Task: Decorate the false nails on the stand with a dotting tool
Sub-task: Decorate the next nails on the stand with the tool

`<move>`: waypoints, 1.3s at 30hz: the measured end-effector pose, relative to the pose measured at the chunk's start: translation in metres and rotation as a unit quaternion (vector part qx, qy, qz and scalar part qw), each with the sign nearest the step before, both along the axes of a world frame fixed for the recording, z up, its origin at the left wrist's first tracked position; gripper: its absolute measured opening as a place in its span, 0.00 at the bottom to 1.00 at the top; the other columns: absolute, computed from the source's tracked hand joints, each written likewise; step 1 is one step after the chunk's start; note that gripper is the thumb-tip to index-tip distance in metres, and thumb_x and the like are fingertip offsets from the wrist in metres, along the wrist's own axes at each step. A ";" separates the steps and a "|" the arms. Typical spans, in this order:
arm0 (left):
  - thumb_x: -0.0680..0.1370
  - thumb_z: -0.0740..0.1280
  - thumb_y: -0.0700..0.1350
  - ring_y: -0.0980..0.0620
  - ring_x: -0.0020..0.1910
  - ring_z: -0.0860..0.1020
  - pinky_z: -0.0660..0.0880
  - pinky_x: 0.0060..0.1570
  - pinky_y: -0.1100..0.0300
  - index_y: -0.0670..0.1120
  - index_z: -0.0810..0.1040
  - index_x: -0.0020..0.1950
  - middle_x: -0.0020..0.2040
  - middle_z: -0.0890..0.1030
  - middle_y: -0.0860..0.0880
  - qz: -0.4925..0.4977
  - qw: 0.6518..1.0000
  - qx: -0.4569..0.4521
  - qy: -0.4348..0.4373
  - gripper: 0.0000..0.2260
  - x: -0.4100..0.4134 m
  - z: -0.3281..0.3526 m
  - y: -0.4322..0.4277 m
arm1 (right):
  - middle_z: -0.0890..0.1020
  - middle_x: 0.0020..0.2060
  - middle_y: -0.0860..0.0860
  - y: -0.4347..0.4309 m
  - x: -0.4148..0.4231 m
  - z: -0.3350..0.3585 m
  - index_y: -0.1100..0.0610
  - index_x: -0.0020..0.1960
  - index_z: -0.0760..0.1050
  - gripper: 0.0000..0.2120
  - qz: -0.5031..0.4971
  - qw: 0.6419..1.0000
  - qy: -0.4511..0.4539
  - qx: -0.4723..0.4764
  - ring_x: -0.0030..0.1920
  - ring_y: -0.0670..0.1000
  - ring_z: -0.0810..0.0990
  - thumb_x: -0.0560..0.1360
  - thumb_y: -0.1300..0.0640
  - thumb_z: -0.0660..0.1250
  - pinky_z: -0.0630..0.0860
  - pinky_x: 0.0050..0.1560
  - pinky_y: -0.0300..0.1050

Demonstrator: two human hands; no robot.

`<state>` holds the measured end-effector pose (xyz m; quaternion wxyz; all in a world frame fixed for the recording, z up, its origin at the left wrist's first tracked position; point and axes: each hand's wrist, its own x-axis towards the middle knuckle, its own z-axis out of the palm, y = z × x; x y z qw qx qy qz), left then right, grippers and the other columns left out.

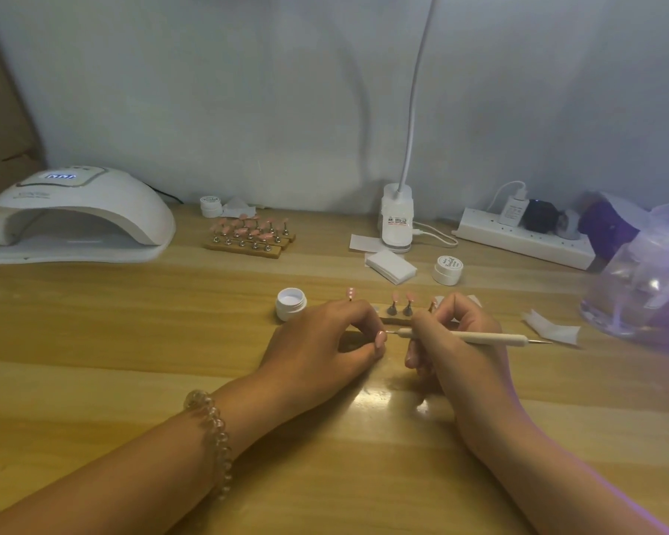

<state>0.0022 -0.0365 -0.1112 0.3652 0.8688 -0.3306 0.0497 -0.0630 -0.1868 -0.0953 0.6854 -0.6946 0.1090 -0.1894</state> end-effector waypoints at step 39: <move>0.75 0.71 0.48 0.67 0.37 0.73 0.64 0.36 0.60 0.53 0.78 0.43 0.46 0.80 0.58 -0.006 1.000 -0.004 -0.007 0.03 -0.002 0.000 0.000 | 0.79 0.23 0.56 -0.001 0.002 -0.005 0.51 0.30 0.68 0.14 0.000 0.999 0.013 -0.045 0.23 0.47 0.73 0.71 0.62 0.67 0.70 0.24 0.38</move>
